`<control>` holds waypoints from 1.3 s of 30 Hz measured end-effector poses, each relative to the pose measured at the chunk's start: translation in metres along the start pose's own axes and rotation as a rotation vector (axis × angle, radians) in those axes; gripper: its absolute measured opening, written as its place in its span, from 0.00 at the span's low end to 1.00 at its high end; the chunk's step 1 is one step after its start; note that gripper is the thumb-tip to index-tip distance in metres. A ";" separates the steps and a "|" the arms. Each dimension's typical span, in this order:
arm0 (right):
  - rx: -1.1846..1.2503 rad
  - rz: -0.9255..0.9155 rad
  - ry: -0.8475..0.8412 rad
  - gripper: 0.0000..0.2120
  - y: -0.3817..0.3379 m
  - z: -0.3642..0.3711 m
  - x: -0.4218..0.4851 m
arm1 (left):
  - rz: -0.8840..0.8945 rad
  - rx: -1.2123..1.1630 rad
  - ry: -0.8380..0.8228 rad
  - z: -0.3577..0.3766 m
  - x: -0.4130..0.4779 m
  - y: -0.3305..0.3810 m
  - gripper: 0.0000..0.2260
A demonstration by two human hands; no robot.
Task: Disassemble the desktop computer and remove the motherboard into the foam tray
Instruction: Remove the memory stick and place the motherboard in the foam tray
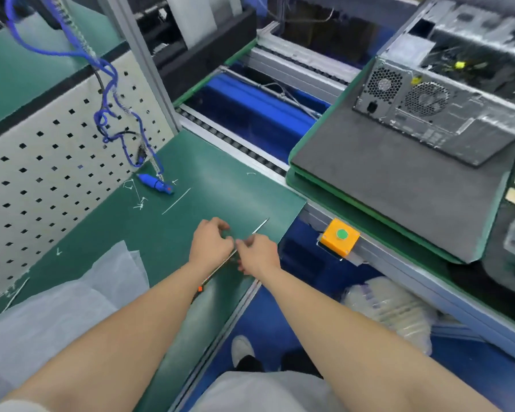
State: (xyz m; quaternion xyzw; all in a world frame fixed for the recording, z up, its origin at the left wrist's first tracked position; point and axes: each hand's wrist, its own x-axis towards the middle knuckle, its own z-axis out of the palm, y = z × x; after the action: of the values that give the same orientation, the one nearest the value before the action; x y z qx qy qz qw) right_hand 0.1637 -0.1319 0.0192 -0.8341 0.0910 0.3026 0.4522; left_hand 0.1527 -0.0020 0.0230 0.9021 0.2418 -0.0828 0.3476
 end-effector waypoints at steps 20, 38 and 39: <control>-0.472 -0.276 0.910 0.20 -0.005 -0.470 0.045 | 1.148 0.246 0.063 0.118 0.102 0.448 0.24; -0.609 -0.055 0.632 0.28 -0.025 -0.506 0.106 | 1.253 0.709 -0.050 0.134 0.184 0.499 0.27; -0.621 -0.061 0.655 0.26 -0.022 -0.500 0.103 | 1.260 0.704 -0.042 0.132 0.181 0.493 0.27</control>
State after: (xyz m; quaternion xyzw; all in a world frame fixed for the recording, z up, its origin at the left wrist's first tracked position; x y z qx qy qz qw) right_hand 0.4671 -0.5108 0.1781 -0.9843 0.1097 0.0224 0.1368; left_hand 0.5562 -0.3378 0.1568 0.9270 -0.3720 0.0429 0.0226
